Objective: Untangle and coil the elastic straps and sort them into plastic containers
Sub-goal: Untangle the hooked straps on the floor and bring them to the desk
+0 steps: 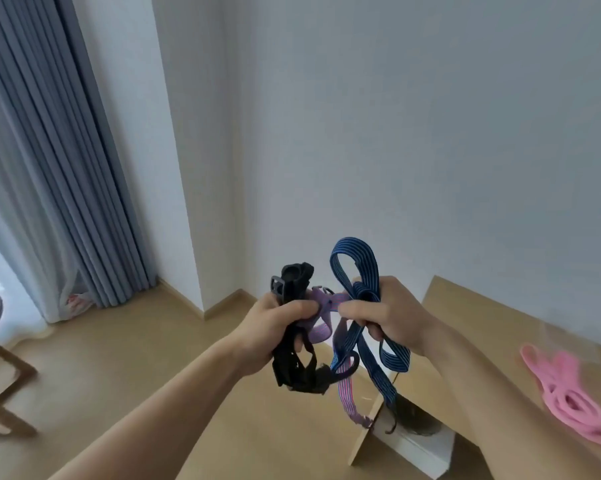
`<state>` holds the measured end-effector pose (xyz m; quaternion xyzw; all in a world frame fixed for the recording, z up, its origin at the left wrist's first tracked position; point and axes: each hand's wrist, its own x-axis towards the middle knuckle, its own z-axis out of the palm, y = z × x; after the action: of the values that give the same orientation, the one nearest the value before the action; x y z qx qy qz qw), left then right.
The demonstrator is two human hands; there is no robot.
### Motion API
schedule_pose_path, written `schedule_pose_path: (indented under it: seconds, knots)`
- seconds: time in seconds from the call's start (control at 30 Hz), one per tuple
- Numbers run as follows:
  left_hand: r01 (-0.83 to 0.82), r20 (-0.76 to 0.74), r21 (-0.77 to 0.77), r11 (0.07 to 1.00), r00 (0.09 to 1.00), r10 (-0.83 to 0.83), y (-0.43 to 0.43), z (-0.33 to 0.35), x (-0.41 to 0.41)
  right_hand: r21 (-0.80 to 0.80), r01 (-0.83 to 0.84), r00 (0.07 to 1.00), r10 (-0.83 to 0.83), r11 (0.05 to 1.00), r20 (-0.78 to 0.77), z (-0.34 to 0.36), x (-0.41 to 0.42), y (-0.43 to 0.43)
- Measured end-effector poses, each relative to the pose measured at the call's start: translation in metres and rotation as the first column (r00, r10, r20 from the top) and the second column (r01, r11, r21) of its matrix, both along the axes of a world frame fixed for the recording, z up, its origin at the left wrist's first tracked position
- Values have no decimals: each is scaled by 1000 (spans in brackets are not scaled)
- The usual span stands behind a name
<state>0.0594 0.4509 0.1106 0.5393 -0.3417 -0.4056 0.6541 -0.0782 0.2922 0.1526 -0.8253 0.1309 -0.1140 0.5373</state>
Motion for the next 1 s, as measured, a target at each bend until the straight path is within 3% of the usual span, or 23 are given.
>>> schedule_pose_path:
  seconds: [0.3,0.47,0.6,0.77,1.0]
  knots:
    - [282,197,-24,959,942,-272,-38,-4,-47,83,99,994,-102,992,32,22,-43,3]
    - [396,293,-24,918,881,-372,-68,3,-82,97,157,983,-146,983,-110,35,-89,-15]
    - [418,266,62,906,868,-419,-90,0,-102,81,283,949,-267,956,-168,41,-146,-37]
    - [350,254,117,929,894,-369,-123,15,-143,184,448,891,-418,875,-178,9,-222,-59]
    - [582,363,147,800,721,-591,-152,76,-212,364,705,677,-730,608,-93,-62,-302,-74]
